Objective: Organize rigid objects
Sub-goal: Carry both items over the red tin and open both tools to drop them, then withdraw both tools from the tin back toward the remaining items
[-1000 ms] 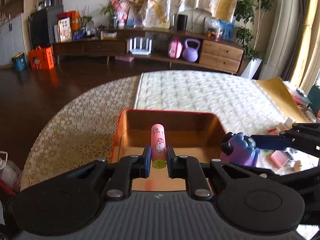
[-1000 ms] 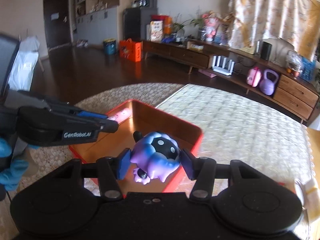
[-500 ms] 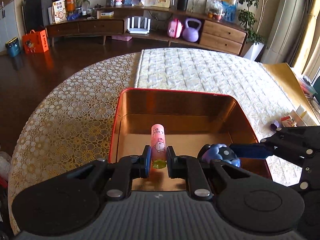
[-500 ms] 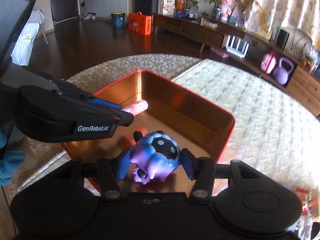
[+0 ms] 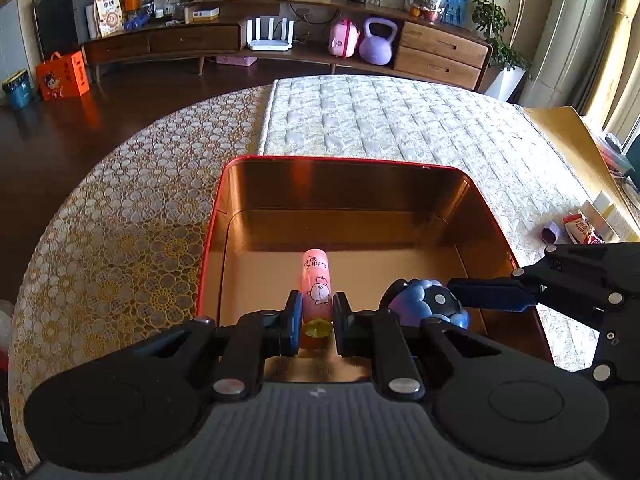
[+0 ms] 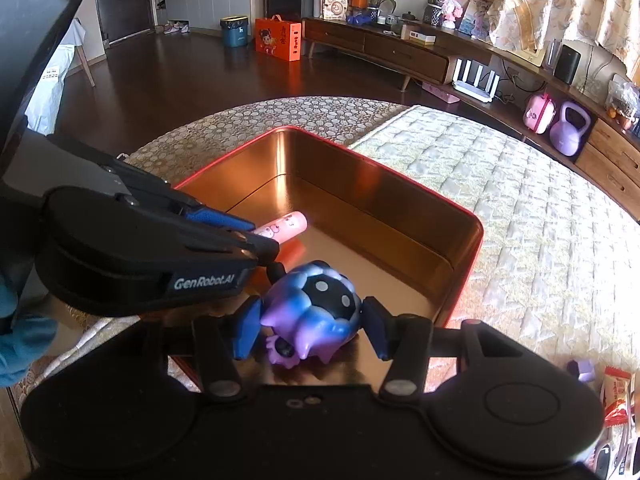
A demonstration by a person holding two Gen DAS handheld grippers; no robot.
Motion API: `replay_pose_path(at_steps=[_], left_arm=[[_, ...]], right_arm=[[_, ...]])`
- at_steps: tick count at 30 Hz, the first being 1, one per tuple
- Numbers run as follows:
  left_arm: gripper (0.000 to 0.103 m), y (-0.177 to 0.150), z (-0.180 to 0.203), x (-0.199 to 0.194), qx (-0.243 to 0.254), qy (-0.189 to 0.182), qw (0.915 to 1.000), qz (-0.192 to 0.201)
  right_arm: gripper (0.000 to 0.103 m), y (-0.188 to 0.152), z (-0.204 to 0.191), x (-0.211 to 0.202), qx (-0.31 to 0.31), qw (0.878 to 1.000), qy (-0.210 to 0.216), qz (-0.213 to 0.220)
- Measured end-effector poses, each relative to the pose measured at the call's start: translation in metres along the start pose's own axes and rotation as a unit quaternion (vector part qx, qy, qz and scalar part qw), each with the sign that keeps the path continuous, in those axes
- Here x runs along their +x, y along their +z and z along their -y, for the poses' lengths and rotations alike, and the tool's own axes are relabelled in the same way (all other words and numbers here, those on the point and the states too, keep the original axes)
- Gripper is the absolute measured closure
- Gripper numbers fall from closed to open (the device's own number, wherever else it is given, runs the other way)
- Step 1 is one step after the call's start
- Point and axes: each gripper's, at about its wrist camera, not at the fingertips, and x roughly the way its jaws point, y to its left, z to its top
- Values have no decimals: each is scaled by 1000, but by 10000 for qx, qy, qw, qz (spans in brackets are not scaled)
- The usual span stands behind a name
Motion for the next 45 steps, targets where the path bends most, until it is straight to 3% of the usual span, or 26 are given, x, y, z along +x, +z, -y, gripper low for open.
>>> replay_pose_path(at_steps=[11, 16, 20, 29, 30, 32, 34, 45], left_arm=[[86, -2, 1, -15, -33, 176, 9998, 119], [73, -5, 6, -32, 17, 227, 9992, 327], [72, -9, 14, -46, 43, 205, 9988, 446], [71, -15, 34, -76, 26, 142, 9977, 666], [68, -16, 37, -79, 20, 94, 9975, 695], [35, -18, 43, -88, 11, 50, 9968, 803], [24, -22, 52, -97, 47, 88, 9949, 999], [20, -33, 106, -118, 181, -273, 9926, 1167]], right_arm=[[44, -6, 0, -24, 27, 9997, 65, 235], [41, -12, 8, -47, 233, 9987, 104, 439], [39, -19, 13, -65, 382, 9974, 164, 582], [23, -36, 28, -109, 745, 9926, 145, 950], [23, -38, 30, -113, 789, 9919, 143, 987], [20, -44, 36, -123, 868, 9904, 164, 1063], [18, -51, 41, -132, 922, 9891, 157, 1138], [1, -114, 79, -177, 1628, 9763, -124, 1424]])
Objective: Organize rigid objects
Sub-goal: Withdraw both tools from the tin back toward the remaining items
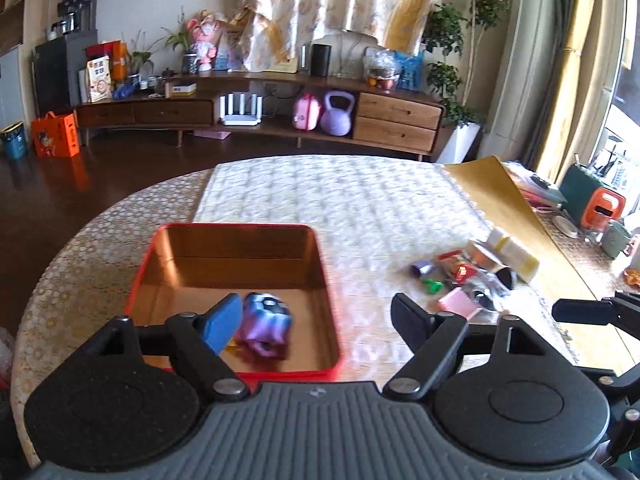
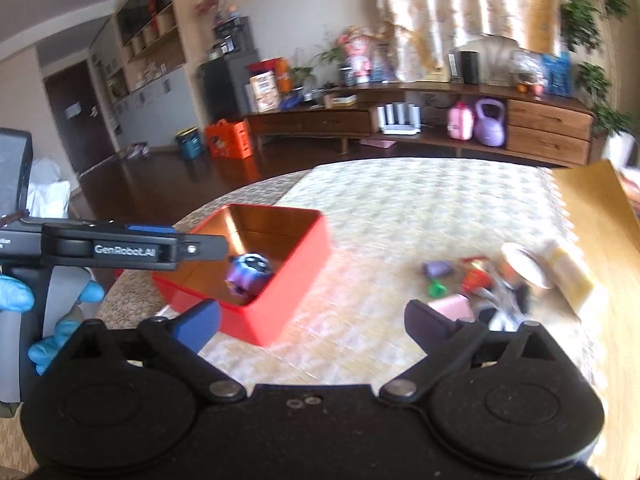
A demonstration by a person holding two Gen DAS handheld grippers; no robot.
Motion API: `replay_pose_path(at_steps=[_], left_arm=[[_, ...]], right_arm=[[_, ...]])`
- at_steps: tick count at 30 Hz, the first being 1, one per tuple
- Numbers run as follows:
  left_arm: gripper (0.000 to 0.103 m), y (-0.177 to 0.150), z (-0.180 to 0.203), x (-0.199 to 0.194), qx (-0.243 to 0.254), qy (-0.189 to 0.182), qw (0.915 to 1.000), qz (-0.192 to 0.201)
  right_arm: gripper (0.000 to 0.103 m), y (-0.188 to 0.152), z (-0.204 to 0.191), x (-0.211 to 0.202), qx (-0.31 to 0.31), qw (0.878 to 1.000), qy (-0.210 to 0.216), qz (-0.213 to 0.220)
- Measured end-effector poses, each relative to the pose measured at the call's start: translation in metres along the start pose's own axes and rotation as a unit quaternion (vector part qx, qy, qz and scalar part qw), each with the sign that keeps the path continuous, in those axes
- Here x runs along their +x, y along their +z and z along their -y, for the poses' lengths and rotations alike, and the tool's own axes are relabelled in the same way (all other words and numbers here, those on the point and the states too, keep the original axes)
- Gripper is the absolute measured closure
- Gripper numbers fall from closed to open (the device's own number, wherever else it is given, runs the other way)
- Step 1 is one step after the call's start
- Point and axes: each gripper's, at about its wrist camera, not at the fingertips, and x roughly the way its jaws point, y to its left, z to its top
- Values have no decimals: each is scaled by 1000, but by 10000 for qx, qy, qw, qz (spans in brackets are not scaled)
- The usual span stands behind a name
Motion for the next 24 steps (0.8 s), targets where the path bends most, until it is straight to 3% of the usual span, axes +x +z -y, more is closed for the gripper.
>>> replay_pose_path(at_steps=[11, 24], left_arm=[[17, -10, 60, 4, 211, -302, 9993, -16], [17, -26, 113, 46, 402, -513, 9972, -372]], right_arm=[[0, -24, 45, -33, 328, 9984, -419, 170], [0, -33, 120, -39, 636, 9910, -1165, 183]])
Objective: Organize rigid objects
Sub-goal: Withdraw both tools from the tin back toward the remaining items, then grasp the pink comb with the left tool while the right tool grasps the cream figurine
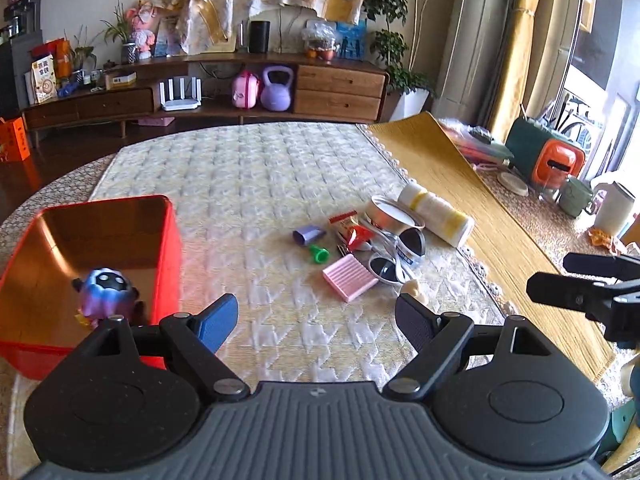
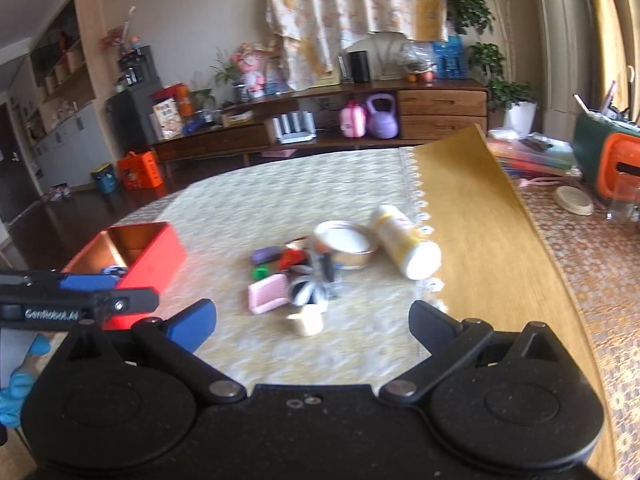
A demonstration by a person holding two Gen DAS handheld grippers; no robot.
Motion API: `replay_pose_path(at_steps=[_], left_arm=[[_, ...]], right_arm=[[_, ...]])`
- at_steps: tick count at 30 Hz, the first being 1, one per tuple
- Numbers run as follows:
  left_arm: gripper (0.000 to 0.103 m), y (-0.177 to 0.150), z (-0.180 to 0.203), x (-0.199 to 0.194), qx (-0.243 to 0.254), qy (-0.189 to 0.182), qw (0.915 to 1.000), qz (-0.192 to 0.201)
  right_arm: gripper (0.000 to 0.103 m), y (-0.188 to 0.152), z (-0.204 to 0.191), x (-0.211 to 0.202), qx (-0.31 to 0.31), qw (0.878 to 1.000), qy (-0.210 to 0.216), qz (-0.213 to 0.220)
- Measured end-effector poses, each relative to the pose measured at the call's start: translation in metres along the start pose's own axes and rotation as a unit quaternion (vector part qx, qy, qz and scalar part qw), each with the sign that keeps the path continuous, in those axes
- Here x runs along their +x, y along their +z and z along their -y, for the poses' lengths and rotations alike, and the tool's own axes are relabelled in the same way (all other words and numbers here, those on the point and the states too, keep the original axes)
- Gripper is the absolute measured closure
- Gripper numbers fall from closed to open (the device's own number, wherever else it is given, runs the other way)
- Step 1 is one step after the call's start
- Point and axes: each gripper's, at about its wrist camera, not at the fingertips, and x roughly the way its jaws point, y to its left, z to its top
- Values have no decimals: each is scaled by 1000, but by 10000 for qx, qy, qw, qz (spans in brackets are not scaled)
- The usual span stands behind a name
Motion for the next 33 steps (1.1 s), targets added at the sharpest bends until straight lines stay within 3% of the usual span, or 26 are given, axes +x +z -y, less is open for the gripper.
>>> replay_pose_path(at_steps=[5, 13, 18, 25, 27, 33], left_arm=[[17, 0, 10, 27, 161, -5, 9998, -87], [17, 6, 12, 75, 294, -99, 9992, -265], [17, 8, 16, 98, 511, -233, 9975, -427], [17, 11, 13, 124, 640, -181, 9961, -582], [17, 12, 12, 128, 686, -208, 9956, -600], [17, 11, 19, 135, 1092, -263, 9923, -531]], right_arm=[[0, -8, 11, 14, -138, 9998, -28, -159], [6, -23, -2, 48, -826, 9952, 137, -500], [21, -25, -4, 71, -1005, 9921, 221, -712], [29, -24, -10, 91, -1155, 9900, 266, -769], [38, -23, -11, 95, -1182, 9894, 323, -785], [49, -22, -15, 103, -1245, 9883, 354, -812]])
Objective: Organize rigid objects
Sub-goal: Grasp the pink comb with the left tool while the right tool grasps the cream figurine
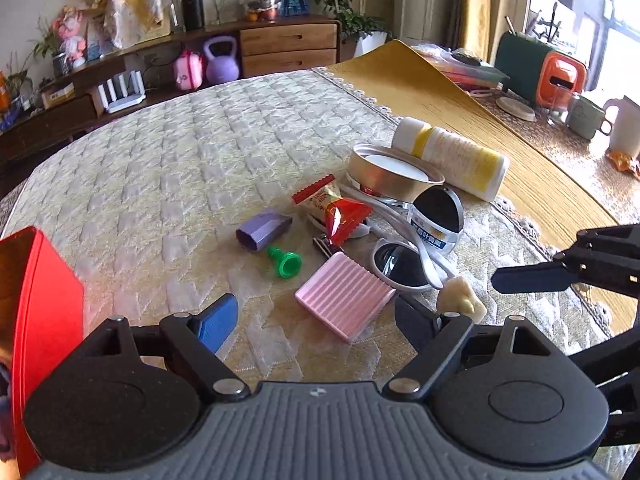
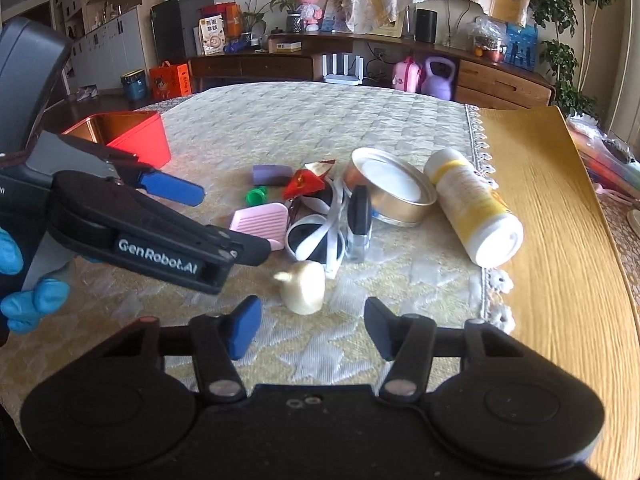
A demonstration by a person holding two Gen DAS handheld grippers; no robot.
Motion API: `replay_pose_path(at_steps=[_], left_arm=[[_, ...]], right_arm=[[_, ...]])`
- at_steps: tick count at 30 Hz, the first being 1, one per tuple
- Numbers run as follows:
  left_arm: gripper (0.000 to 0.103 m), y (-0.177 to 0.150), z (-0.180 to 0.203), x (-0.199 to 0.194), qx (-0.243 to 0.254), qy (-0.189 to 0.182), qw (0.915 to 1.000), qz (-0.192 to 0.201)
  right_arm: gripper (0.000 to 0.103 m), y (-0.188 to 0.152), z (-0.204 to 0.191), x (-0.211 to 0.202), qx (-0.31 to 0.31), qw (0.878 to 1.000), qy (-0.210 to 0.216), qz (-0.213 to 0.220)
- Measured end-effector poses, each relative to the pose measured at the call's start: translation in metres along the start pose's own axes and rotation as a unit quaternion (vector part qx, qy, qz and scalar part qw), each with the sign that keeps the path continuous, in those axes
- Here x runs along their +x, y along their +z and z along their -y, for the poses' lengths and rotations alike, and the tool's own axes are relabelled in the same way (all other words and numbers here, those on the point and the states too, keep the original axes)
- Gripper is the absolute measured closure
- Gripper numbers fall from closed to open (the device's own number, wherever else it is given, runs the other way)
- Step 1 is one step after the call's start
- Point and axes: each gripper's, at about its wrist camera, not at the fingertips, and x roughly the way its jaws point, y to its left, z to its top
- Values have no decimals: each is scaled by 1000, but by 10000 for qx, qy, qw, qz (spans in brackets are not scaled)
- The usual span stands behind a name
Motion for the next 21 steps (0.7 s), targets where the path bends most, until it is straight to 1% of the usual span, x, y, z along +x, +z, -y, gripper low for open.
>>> replay_pose_path(at_steps=[3, 6, 7, 8, 10, 11, 16, 19, 21], left_arm=[[19, 1, 4, 2, 159, -21, 9999, 63], [30, 2, 7, 4, 262, -99, 9996, 73], [36, 3, 7, 5, 292, -118, 9995, 63], [40, 4, 8, 7, 315, -142, 9994, 46], [43, 5, 9, 8, 335, -189, 9993, 43], [47, 4, 10, 8, 352, -212, 9991, 53], [51, 4, 13, 8, 457, -155, 9988, 76], [52, 3, 14, 7, 450, -143, 9989, 77], [53, 3, 13, 6, 442, -132, 9989, 75]], right_arm=[[52, 0, -1, 2, -20, 10000, 3, -7], [54, 1, -1, 4, -22, 10000, 10, -2], [55, 1, -1, 3, -34, 10000, 4, 7], [55, 2, -1, 4, -42, 10000, -4, 14], [55, 3, -1, 5, -44, 10000, 1, 17], [56, 3, -1, 5, -47, 10000, 5, 27], [62, 4, -2, 7, -67, 10000, 17, 61], [69, 5, -2, 7, -18, 10000, 27, 68], [75, 5, -2, 6, -12, 10000, 21, 73]])
